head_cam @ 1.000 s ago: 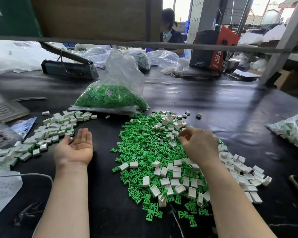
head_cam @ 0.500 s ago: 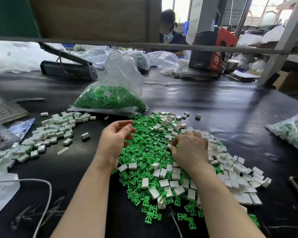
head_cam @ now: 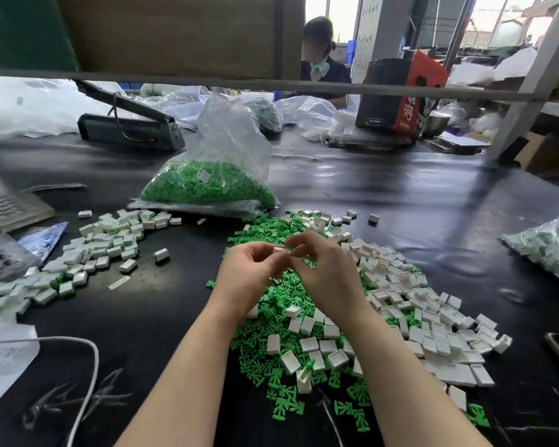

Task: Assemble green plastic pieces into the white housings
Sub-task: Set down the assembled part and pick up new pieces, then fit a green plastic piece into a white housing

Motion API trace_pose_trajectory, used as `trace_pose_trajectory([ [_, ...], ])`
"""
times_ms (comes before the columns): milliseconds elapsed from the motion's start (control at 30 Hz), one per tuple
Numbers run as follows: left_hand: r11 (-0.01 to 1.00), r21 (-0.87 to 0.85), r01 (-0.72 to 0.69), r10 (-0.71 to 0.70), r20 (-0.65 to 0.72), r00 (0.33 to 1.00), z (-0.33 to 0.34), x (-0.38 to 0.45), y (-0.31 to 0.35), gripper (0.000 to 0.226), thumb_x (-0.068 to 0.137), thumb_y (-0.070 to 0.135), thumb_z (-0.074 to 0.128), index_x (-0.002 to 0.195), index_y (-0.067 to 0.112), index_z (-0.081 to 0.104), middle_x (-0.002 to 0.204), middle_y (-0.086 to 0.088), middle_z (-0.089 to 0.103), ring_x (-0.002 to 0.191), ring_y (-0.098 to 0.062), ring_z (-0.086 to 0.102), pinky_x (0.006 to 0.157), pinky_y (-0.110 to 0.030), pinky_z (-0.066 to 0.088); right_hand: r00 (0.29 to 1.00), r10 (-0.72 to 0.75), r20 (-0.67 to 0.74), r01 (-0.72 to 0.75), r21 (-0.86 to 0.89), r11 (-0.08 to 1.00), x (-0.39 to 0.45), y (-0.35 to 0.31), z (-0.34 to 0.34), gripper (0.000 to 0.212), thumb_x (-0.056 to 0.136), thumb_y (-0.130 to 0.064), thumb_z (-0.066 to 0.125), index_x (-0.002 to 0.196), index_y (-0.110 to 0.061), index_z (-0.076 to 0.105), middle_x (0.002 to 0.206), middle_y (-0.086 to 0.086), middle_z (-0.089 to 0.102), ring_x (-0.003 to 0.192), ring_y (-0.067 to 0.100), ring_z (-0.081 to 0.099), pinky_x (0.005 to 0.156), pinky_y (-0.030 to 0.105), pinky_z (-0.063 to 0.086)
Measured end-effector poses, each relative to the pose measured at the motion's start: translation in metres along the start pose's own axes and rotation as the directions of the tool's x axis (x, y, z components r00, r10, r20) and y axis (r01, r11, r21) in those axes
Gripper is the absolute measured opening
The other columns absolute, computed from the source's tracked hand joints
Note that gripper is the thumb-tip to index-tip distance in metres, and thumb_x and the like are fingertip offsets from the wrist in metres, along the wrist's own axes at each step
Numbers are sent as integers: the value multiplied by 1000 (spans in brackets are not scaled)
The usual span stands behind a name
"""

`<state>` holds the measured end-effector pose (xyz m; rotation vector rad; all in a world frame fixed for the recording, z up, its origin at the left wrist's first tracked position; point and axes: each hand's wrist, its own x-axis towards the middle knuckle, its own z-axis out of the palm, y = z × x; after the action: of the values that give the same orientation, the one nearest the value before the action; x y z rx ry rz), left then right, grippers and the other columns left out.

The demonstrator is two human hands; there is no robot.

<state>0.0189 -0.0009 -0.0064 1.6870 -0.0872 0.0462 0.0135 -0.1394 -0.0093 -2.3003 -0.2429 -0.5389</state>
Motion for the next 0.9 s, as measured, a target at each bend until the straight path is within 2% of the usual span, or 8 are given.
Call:
trace_pose_trajectory([
  [100,999,-46,29,-32,-54,998,-4,2,-2,8,92,9,64,87,12,70,74,-6,73,61,-8,61,52,-13,46,992,44,122,-11,-260,965,1,7,-2,29,90,-36,66,118,-29,64,111,-10,69,110,17,58,99,33,41],
  [200,989,-132,62,-70,-59,996,-7,3,-1,9,94,14,62,91,11,71,72,-1,73,59,-6,62,53,-16,48,944,133,303,28,-473,881,-3,11,0,39,92,-48,58,128,-33,60,131,-5,57,127,22,42,108,39,31],
  [333,950,-290,120,-136,-36,990,-9,3,2,16,93,21,63,96,9,72,74,-5,74,59,-10,62,52,-18,49,933,128,337,51,-475,879,-3,11,3,30,93,-47,58,120,-36,63,123,-5,58,122,22,42,104,38,34],
  [433,885,-443,146,-151,23,988,-11,1,6,14,84,16,69,97,11,74,79,-7,74,63,-11,66,55,-19,53,945,108,309,43,-444,895,-2,9,3,19,91,-42,62,107,-33,67,110,-6,59,113,19,48,98,36,39],
  [533,811,-555,182,-163,84,983,-15,1,7,19,82,7,67,98,12,75,85,-10,75,69,-13,70,59,-20,56,949,100,298,48,-452,891,-2,10,3,18,91,-38,62,106,-28,68,109,-5,58,111,19,48,98,34,38],
  [600,795,-575,194,-165,102,981,-16,1,7,19,81,6,66,98,10,75,89,-12,75,73,-15,72,61,-20,57,948,109,300,38,-446,894,-2,10,3,22,92,-39,62,110,-27,65,112,-4,58,114,20,47,99,35,37],
  [733,817,-555,158,-136,80,987,-16,0,8,25,71,18,71,94,10,75,90,-13,75,75,-17,73,60,-21,56,927,153,343,25,-462,886,-3,10,1,37,91,-49,58,122,-29,59,119,-3,58,119,20,47,104,38,38],
  [900,835,-541,101,-69,79,995,-14,-1,9,32,69,14,73,100,11,64,89,-16,75,77,-20,73,60,-22,56,931,155,330,2,-430,903,-2,10,-1,20,90,-42,64,103,-28,66,109,-5,59,108,17,52,97,34,43],
])
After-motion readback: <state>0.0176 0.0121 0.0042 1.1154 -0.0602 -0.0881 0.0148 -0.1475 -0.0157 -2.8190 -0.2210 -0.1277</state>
